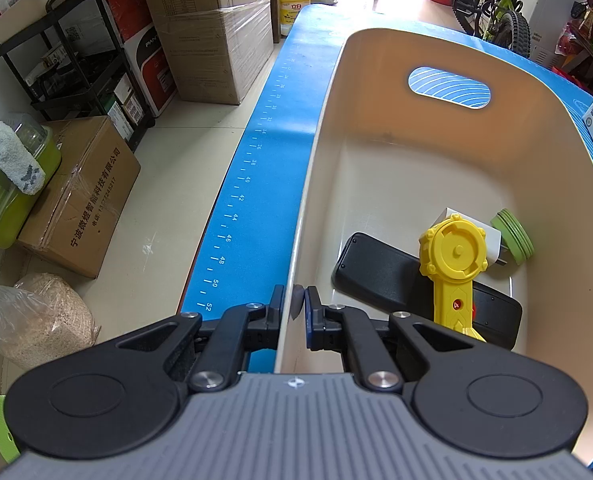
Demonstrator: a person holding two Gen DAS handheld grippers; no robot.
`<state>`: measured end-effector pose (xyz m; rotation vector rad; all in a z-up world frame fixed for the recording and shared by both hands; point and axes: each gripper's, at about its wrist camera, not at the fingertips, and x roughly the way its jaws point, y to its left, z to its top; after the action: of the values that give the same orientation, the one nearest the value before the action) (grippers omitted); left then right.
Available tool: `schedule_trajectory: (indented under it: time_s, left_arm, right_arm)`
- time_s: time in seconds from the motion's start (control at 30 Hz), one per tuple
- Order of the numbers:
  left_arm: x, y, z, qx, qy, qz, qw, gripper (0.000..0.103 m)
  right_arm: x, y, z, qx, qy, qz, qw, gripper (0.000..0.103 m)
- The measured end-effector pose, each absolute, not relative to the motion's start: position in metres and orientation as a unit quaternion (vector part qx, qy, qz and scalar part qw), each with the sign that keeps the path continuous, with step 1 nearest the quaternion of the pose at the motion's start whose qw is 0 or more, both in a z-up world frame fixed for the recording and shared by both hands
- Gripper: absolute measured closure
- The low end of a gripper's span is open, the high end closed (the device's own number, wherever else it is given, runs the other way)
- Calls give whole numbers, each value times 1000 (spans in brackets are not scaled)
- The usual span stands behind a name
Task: Organize rigid objects
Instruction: 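Carry the tape roll into the basket and release it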
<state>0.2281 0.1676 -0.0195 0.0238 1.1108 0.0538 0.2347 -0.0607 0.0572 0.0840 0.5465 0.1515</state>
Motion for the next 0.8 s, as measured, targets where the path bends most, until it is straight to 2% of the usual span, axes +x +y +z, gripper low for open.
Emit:
schedule_trajectory:
  time_s: [0.37, 0.8]
  left_arm:
    - [228, 168, -20, 12, 527, 25, 849, 92]
    - [228, 168, -20, 12, 527, 26, 849, 92]
  right_arm:
    - [235, 16, 46, 4, 278, 170, 945, 88]
    - [243, 59, -7, -20, 390, 212, 896, 88]
